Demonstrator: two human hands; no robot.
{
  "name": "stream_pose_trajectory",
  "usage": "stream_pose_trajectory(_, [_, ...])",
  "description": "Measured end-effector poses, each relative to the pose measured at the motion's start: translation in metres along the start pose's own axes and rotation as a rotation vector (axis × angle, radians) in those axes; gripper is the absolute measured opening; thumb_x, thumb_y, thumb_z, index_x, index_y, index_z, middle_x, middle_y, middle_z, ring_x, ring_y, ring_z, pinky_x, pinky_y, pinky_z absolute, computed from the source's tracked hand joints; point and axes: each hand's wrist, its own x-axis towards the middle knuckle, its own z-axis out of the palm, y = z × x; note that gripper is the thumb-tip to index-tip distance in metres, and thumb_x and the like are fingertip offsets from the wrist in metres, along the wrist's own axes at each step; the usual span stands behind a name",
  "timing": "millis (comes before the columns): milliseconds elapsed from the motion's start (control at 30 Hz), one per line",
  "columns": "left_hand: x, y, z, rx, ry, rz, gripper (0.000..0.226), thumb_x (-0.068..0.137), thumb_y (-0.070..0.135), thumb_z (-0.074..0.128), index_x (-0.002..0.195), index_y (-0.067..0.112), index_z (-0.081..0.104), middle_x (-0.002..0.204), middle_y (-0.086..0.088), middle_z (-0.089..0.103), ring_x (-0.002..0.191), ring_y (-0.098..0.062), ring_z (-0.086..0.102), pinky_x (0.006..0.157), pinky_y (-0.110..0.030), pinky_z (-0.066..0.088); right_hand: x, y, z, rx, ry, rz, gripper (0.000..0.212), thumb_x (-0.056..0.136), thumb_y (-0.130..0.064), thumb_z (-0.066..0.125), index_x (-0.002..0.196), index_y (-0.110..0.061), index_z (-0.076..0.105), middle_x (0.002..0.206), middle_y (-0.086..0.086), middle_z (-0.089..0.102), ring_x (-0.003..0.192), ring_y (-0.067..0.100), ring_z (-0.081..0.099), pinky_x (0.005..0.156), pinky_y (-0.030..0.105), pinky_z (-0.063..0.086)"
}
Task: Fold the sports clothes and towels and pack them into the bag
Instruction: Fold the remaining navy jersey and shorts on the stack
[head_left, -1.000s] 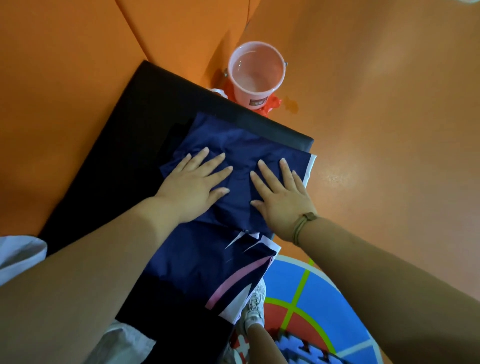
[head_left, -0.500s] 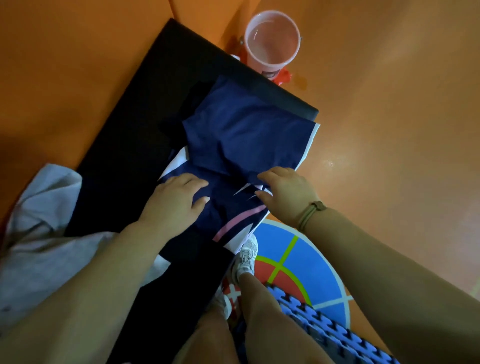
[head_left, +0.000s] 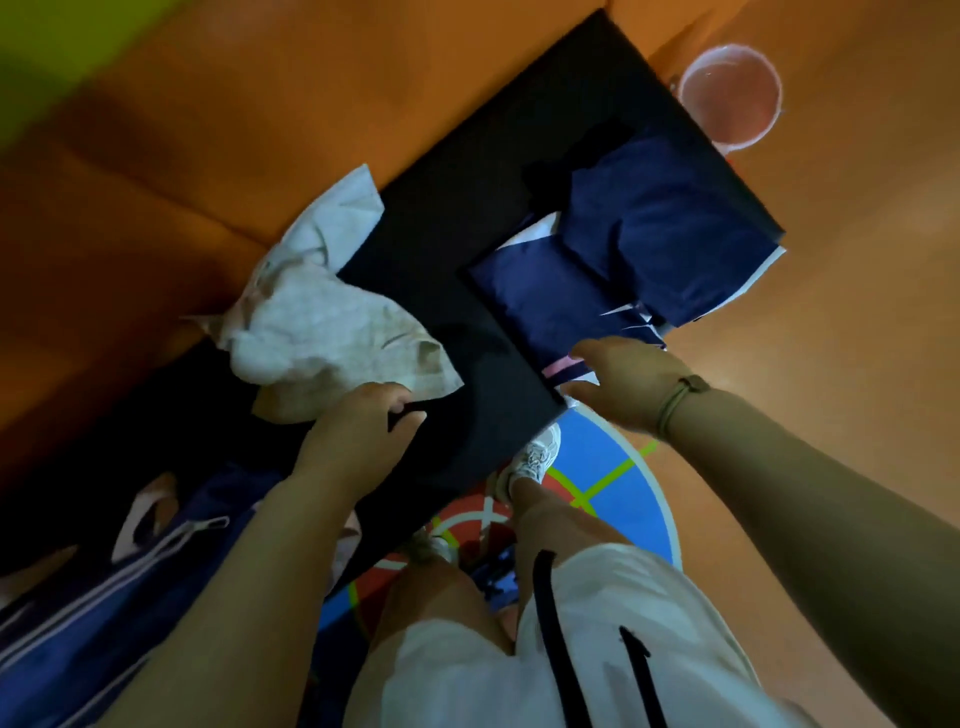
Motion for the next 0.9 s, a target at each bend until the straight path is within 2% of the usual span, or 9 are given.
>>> stream_pose_trajectory(267, [-0.106, -0.105, -0.035, -0.052, 0.156, -0.024, 0.033, 0.091, 0.034, 0.059, 0.12, 0.018, 0.06, 0.111, -0.002, 0.06, 0.099, -0.019, 0.058, 0.081, -0.034, 0.048, -0.037, -0.145, 0.008, -0.235, 0.045, -0.142, 0.052, 0.09, -0.048, 0.05, 0.133, -0.019, 0.043, 0.125, 0.007, 0.054, 0.111, 0.026, 0.054, 0.091, 0.041, 0.048])
stream_pose_trajectory(367, [-0.148, -0.155, -0.046, -0.015, 0.18, 0.02, 0.03, 0.093, 0.034, 0.056, 0.117, 0.017, 0.06, 0.112, -0.002, 0.06, 0.103, -0.023, 0.058, 0.084, -0.035, 0.046, -0.055, -0.207, 0.028, -0.317, 0.056, -0.18, 0.051, 0.09, -0.049, 0.05, 0.132, -0.021, 0.043, 0.126, 0.006, 0.053, 0.112, 0.027, 0.053, 0.09, 0.039, 0.048])
stream_pose_trajectory(433, [-0.176, -0.192, -0.055, 0.008, 0.21, 0.008, 0.033, 0.093, 0.034, 0.055, 0.122, 0.018, 0.058, 0.119, -0.004, 0.06, 0.106, -0.024, 0.057, 0.087, -0.037, 0.047, -0.065, -0.248, 0.045, -0.344, 0.04, -0.217, 0.051, 0.09, -0.049, 0.05, 0.133, -0.02, 0.043, 0.127, 0.006, 0.053, 0.113, 0.027, 0.053, 0.09, 0.039, 0.047])
stream_pose_trajectory(533, [-0.217, -0.245, -0.066, -0.017, 0.239, -0.068, 0.039, 0.094, 0.039, 0.051, 0.129, 0.021, 0.053, 0.122, -0.001, 0.057, 0.105, -0.021, 0.056, 0.084, -0.037, 0.048, -0.078, -0.309, 0.066, -0.394, -0.004, -0.287, 0.053, 0.091, -0.049, 0.05, 0.135, -0.02, 0.041, 0.128, 0.006, 0.052, 0.112, 0.028, 0.053, 0.088, 0.038, 0.047])
stream_pose_trajectory(700, [-0.278, -0.322, -0.067, -0.117, 0.282, -0.218, 0.04, 0.095, 0.041, 0.05, 0.129, 0.021, 0.052, 0.125, 0.0, 0.056, 0.107, -0.019, 0.056, 0.085, -0.034, 0.047, -0.093, -0.402, 0.088, -0.509, -0.05, -0.422, 0.048, 0.092, -0.047, 0.049, 0.13, -0.018, 0.044, 0.125, 0.007, 0.052, 0.109, 0.029, 0.054, 0.085, 0.038, 0.047])
stream_pose_trajectory(800, [-0.307, -0.353, -0.062, -0.205, 0.306, -0.299, 0.04, 0.095, 0.041, 0.05, 0.129, 0.02, 0.052, 0.125, 0.0, 0.057, 0.107, -0.019, 0.056, 0.083, -0.031, 0.046, -0.096, -0.449, 0.099, -0.582, -0.075, -0.535, 0.047, 0.092, -0.046, 0.049, 0.13, -0.018, 0.043, 0.121, 0.008, 0.052, 0.106, 0.029, 0.054, 0.08, 0.036, 0.045])
stream_pose_trajectory(900, [-0.333, -0.371, -0.056, -0.28, 0.35, -0.401, 0.037, 0.094, 0.04, 0.051, 0.125, 0.021, 0.054, 0.12, 0.001, 0.059, 0.103, -0.018, 0.056, 0.079, -0.03, 0.043, -0.096, -0.488, 0.11, -0.682, -0.124, -0.651, 0.053, 0.093, -0.044, 0.049, 0.136, -0.015, 0.038, 0.128, 0.009, 0.049, 0.11, 0.03, 0.053, 0.081, 0.036, 0.044])
